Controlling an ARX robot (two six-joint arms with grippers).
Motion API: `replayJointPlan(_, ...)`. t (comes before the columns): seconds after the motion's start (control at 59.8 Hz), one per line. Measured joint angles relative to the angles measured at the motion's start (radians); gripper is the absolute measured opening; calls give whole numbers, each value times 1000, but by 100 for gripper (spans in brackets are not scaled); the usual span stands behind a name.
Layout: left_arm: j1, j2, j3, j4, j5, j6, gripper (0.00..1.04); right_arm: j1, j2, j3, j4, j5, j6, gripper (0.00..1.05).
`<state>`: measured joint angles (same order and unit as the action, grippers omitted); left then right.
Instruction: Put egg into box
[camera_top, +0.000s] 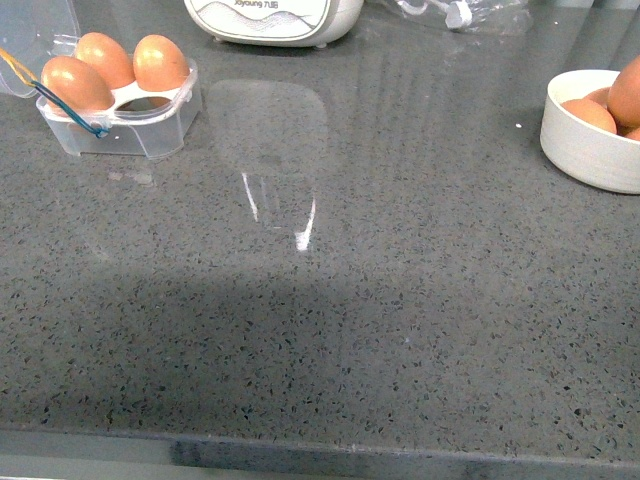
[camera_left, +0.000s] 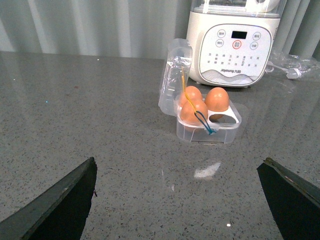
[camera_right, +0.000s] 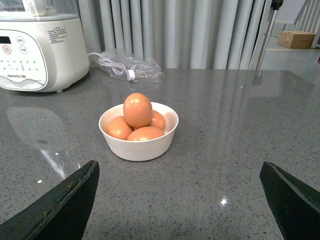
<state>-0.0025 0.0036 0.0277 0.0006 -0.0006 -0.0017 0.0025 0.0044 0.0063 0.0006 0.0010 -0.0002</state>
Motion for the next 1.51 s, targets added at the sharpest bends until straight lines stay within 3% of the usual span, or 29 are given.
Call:
replayJointPlan(1.187,0,0,0,0,0,0,98,0,0,0,-1,1,0,97)
replayJointPlan(1.254,0,0,0,0,0,0,98,39,35,21,-46,119,-29,97)
replayJointPlan(1.338,0,0,0,0,0,0,98,87,134,58,18,205,-50,97)
replayJointPlan(1.505,0,0,0,0,0,0,98,89,383,154,292,164,-79,97)
